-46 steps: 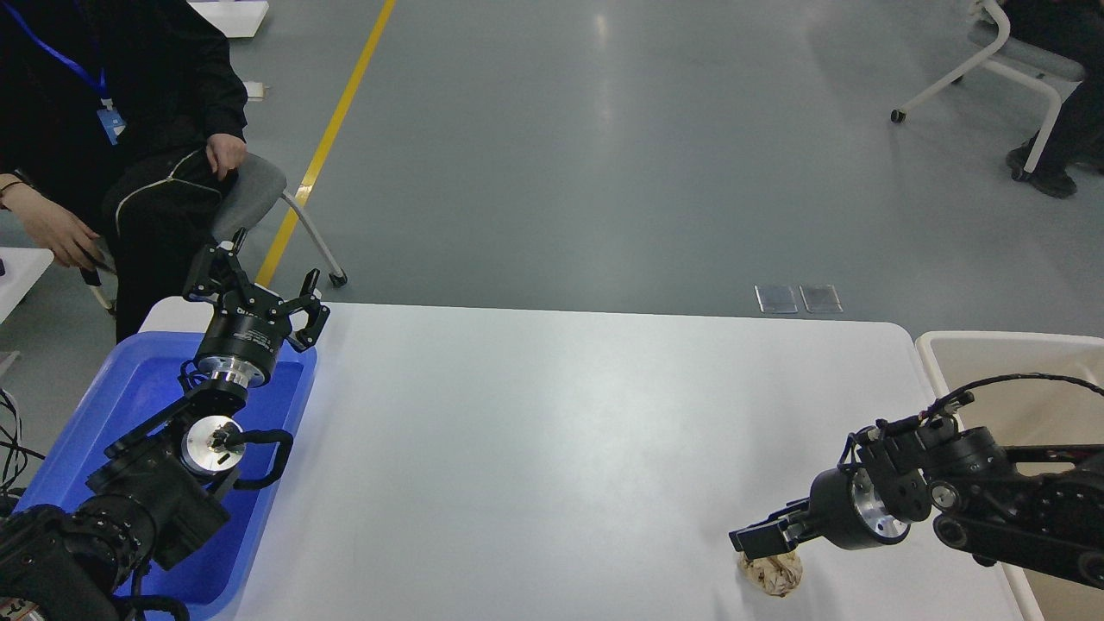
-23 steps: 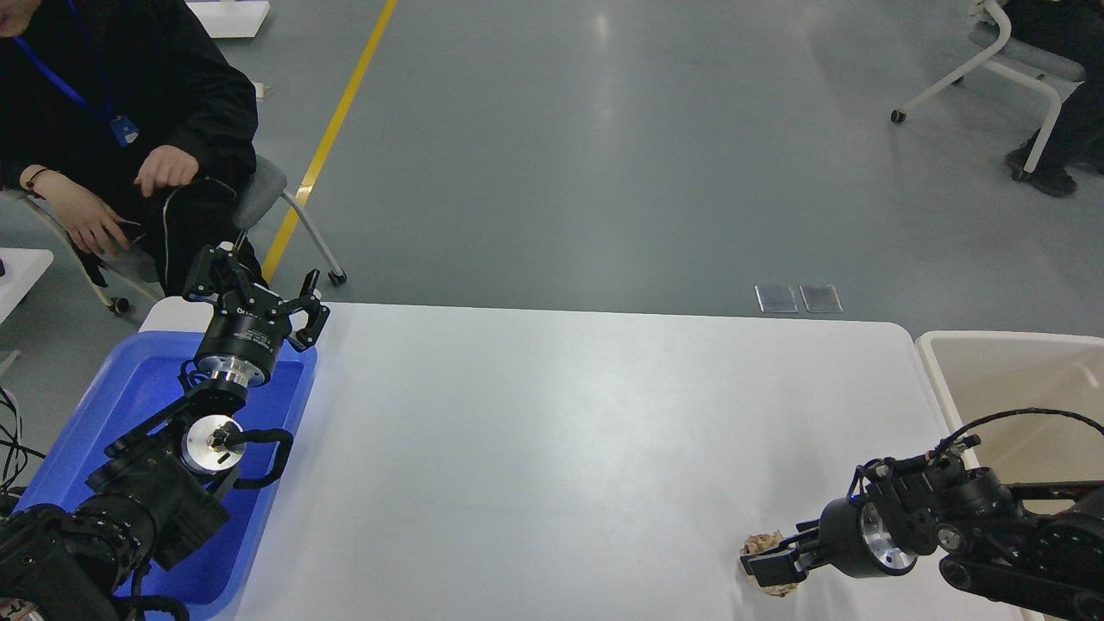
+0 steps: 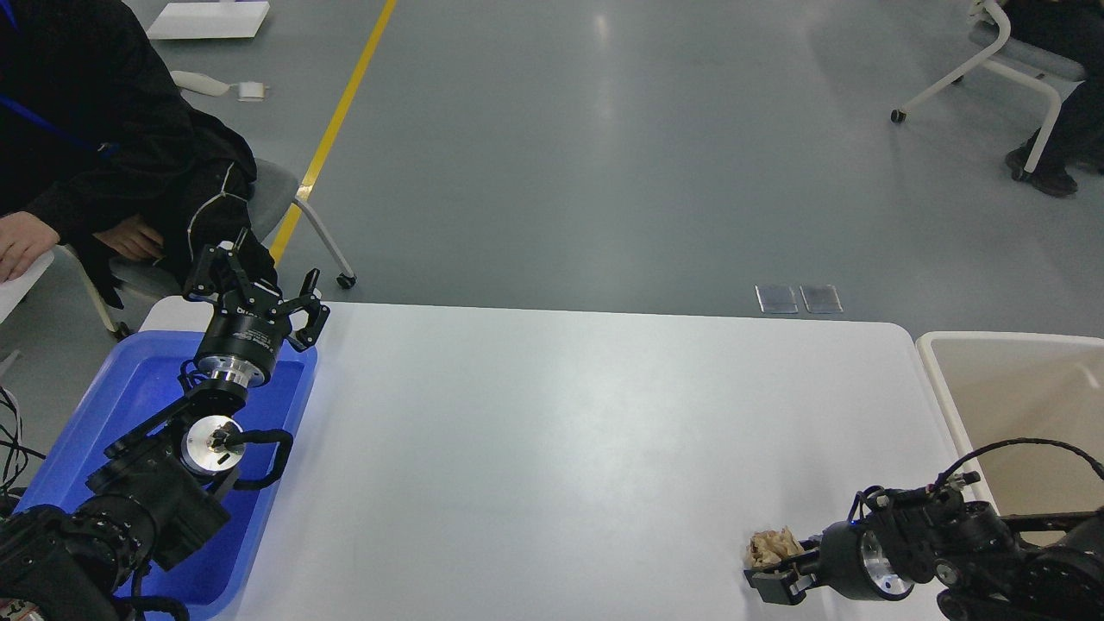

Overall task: Tidy desktop
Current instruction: 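Close the right gripper on the crumpled paper ball and lift it, then carry the paper ball with the right gripper over the white bin and release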

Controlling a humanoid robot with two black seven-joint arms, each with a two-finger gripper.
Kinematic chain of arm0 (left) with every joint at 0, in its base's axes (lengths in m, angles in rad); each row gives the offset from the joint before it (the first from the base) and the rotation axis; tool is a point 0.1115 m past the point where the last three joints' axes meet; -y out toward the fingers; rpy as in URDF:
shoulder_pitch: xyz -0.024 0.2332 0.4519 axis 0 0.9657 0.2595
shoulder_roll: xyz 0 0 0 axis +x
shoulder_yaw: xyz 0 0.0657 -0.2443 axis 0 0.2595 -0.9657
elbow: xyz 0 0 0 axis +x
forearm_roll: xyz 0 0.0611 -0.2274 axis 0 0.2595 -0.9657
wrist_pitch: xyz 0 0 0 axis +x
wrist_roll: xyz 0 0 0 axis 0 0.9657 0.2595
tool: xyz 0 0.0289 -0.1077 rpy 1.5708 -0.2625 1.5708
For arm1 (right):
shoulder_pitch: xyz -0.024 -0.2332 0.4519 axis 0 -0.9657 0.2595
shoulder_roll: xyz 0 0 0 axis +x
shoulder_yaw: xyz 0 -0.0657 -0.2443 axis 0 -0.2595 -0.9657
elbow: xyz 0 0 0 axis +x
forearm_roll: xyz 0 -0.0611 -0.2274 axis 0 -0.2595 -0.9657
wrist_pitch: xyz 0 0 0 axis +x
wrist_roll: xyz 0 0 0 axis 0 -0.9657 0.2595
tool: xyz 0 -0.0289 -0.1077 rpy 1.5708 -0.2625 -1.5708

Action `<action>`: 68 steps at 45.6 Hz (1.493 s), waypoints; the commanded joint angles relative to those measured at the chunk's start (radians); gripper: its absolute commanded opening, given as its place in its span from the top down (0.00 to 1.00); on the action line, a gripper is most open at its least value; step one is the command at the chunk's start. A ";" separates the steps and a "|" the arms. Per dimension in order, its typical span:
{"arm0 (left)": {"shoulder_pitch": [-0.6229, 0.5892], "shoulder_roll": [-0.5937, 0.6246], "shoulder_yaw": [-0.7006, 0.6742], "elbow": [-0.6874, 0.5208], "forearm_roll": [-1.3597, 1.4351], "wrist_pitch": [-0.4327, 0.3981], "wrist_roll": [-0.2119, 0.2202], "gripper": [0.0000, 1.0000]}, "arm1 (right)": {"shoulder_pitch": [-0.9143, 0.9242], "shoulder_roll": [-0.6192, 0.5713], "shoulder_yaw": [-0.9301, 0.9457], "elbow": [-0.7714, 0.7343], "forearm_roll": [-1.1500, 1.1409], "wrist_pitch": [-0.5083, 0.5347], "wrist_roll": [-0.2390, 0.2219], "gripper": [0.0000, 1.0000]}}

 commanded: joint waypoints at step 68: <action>-0.001 0.000 0.000 0.000 0.000 0.000 0.000 0.00 | 0.486 -0.644 0.120 0.240 0.417 0.236 0.068 1.00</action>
